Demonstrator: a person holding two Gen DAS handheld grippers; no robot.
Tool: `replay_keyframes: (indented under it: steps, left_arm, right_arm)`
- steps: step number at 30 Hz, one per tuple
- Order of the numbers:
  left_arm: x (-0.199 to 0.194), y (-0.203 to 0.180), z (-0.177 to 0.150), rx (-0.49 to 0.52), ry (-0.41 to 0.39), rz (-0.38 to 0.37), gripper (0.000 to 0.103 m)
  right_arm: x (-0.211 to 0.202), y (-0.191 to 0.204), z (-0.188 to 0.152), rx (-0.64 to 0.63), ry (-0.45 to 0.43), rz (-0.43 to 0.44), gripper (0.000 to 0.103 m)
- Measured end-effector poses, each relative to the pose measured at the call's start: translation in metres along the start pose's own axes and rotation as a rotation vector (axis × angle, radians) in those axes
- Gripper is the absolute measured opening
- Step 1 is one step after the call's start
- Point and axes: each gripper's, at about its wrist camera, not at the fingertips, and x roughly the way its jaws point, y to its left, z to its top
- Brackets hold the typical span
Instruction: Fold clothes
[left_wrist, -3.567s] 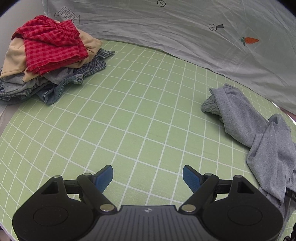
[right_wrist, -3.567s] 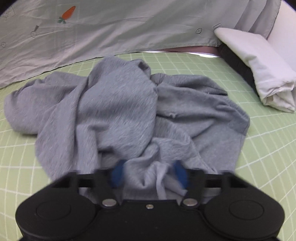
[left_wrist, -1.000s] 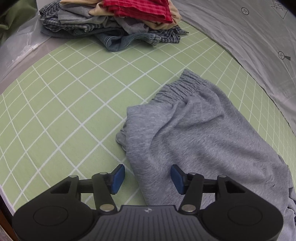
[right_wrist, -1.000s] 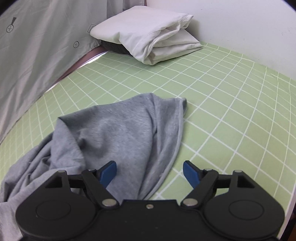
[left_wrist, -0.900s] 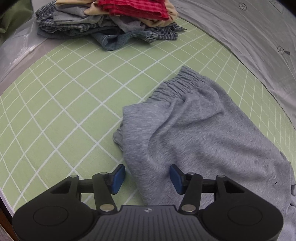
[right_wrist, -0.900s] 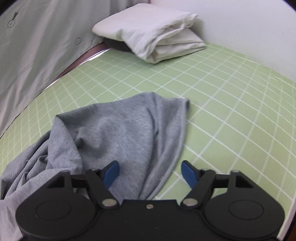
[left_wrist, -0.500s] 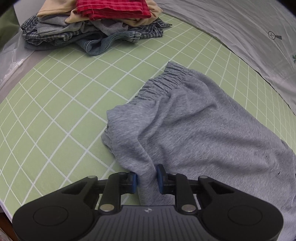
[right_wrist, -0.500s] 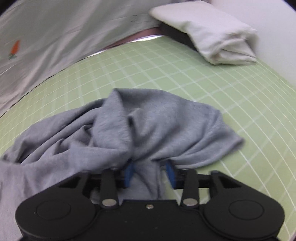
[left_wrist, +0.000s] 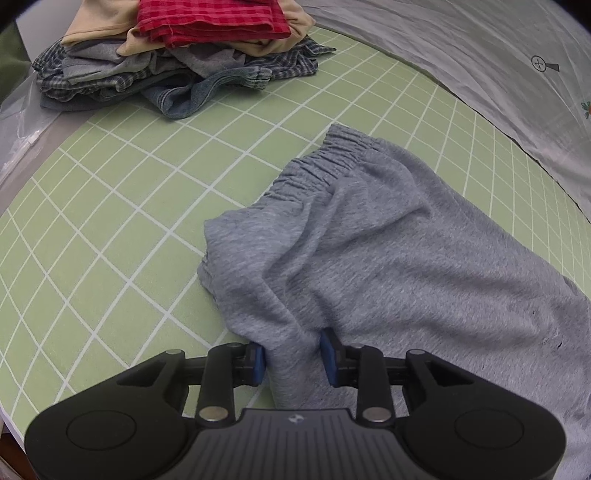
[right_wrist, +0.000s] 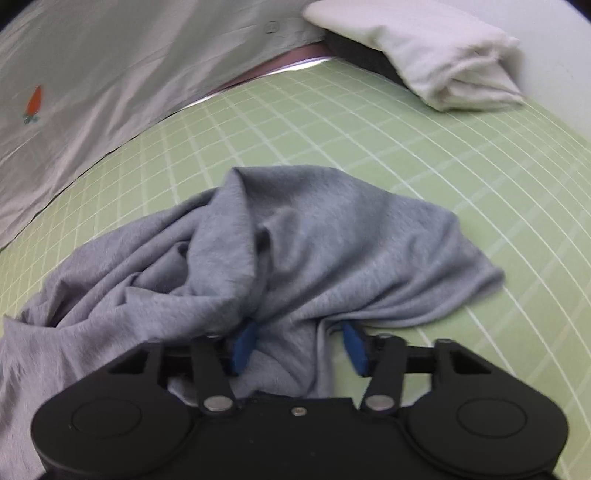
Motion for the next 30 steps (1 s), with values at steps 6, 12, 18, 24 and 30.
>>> replay_keyframes:
  steps: [6, 12, 18, 24, 30]
  left_arm:
    - [0.003, -0.006, 0.006, -0.004, -0.016, 0.029, 0.037]
    - [0.016, -0.023, 0.026, -0.002, -0.055, 0.085, 0.047]
    - [0.02, -0.022, 0.044, -0.062, -0.054, 0.036, 0.027]
    - [-0.003, -0.006, 0.043, -0.091, -0.114, -0.016, 0.004]
    - [-0.053, 0.032, 0.042, -0.107, -0.237, -0.016, 0.004]
  right_arm:
    - [0.04, 0.019, 0.048, -0.051, -0.028, 0.021, 0.019]
    - [0.108, 0.055, 0.133, -0.134, -0.096, -0.003, 0.018]
    - [0.09, 0.061, 0.174, -0.151, -0.222, 0.007, 0.012]
    - [-0.006, 0.001, 0.158, -0.039, -0.398, -0.05, 0.01]
    - [-0.105, -0.078, 0.104, 0.113, -0.486, -0.177, 0.01]
